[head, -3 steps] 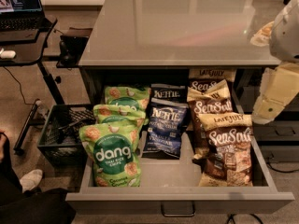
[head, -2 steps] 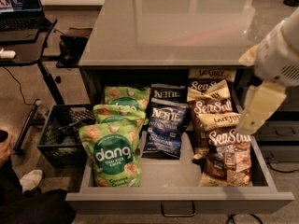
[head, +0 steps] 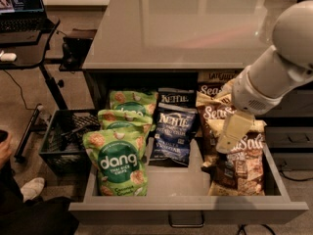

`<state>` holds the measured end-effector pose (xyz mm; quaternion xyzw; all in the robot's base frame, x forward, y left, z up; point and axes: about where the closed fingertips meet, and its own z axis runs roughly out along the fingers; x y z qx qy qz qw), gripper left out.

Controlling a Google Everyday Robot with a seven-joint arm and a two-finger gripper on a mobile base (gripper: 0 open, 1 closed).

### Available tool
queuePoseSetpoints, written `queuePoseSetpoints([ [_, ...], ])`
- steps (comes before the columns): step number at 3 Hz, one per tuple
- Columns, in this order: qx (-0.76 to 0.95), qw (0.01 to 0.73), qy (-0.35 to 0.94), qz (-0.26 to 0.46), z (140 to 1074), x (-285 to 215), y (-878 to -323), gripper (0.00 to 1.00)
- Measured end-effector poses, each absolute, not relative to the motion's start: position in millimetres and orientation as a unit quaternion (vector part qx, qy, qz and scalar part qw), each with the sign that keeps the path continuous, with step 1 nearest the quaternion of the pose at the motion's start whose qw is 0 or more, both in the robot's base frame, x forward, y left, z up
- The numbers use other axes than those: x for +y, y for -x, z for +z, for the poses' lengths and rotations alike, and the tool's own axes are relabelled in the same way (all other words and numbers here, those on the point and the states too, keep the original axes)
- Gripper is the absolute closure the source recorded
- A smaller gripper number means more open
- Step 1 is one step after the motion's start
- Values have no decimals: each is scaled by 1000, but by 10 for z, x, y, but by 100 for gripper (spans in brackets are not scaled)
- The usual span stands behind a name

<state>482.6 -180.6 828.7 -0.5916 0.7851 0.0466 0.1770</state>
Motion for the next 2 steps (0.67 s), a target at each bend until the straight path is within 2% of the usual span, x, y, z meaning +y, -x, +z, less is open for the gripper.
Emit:
queuePoseSetpoints([
  [2,785,192,586,65,7974,-1673,-5044,0],
])
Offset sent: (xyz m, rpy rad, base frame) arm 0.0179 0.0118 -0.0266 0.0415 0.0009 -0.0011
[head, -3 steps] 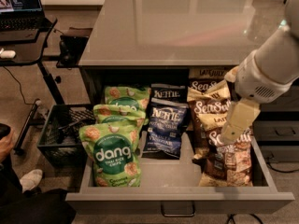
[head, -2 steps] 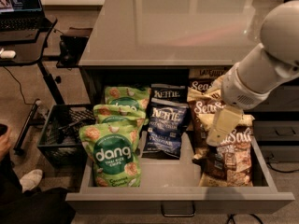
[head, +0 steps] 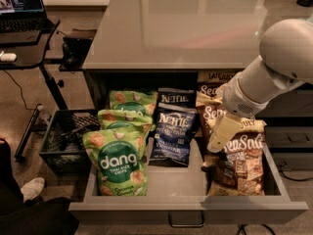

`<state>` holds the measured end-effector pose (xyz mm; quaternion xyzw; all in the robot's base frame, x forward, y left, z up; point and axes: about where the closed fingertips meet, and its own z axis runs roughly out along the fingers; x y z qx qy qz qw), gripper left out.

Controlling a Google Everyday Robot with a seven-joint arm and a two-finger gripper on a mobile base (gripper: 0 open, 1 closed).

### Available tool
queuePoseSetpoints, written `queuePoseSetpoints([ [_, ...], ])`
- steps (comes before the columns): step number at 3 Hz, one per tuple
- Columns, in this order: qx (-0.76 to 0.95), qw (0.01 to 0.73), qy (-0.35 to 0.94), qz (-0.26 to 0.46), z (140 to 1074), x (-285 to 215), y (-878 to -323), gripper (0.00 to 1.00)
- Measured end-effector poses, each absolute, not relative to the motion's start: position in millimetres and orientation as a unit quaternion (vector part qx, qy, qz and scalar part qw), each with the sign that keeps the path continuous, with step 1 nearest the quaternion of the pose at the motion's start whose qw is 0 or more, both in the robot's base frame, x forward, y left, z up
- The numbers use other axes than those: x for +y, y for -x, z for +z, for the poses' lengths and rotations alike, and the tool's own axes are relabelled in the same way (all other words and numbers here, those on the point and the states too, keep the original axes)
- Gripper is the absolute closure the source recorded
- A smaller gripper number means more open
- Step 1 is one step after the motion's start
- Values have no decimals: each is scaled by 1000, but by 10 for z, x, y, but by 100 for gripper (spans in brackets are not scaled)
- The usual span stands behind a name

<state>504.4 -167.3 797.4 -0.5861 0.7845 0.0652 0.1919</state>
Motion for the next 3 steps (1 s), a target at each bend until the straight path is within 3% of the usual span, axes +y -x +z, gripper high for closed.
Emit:
queuePoseSetpoints([
  [2,751,259,598,108,7642,-1245,-5337,0],
  [3,708,305,624,127,7579,-734,-5753,0],
])
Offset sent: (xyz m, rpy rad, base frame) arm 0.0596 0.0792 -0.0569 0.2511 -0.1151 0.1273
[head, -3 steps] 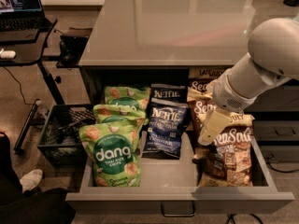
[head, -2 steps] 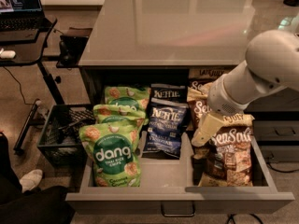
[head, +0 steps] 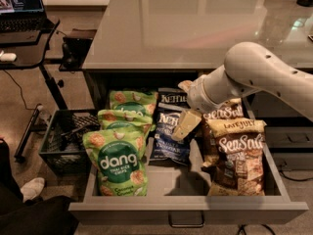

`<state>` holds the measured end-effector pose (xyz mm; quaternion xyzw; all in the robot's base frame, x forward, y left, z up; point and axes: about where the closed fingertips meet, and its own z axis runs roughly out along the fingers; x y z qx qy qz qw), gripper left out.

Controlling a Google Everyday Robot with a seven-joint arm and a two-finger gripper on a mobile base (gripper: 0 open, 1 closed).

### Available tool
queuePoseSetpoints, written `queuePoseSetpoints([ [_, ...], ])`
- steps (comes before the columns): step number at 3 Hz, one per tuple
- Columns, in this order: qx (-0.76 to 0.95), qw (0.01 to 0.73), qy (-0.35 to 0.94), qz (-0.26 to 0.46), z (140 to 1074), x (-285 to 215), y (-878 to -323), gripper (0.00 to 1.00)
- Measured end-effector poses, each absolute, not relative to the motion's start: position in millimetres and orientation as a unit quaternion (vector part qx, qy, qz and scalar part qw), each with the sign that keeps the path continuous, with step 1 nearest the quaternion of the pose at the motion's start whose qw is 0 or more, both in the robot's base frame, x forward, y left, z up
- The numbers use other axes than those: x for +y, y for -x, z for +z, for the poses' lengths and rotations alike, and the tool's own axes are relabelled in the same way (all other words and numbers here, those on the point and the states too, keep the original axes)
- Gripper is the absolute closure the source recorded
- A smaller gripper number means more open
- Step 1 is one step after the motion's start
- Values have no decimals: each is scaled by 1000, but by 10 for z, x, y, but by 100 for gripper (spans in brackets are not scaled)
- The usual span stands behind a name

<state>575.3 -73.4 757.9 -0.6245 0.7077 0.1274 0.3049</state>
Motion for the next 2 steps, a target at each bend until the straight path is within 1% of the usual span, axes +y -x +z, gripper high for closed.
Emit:
queuePoseSetpoints([
  [1,708,305,625,127,7578,-734,-5754,0],
  [2,704,308,630,110,7379,-656,-5868,0],
])
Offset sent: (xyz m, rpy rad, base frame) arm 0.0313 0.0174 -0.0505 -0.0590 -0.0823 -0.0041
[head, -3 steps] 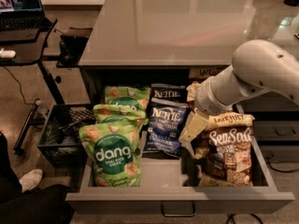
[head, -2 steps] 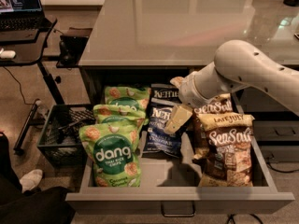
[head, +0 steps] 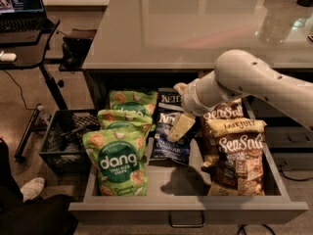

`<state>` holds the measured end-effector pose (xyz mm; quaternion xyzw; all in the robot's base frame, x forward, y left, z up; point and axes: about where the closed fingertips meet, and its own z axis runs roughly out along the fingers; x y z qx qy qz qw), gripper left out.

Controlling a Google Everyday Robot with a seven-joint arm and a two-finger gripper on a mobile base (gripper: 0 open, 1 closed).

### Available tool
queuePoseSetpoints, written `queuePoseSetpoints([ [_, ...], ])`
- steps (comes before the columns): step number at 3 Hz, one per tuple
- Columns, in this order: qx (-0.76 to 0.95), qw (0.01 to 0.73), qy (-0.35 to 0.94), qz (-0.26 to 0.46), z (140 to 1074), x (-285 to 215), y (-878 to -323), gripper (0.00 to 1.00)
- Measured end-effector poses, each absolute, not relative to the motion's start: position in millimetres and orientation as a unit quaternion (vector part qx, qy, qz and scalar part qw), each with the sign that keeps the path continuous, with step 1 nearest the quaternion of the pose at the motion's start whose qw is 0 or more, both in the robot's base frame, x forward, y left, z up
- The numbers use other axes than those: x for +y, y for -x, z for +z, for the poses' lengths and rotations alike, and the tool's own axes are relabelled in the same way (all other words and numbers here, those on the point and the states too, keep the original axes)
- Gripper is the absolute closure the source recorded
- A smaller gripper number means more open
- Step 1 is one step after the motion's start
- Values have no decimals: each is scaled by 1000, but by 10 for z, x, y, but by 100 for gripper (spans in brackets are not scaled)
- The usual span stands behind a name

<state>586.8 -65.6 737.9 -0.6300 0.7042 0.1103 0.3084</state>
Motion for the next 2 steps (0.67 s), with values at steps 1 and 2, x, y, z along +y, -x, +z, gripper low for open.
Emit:
queuePoseSetpoints([
  [1,711,308,622,110,6964,-629,-6039,0],
  [2,713,303,620,123,6657,-576,-6144,0],
])
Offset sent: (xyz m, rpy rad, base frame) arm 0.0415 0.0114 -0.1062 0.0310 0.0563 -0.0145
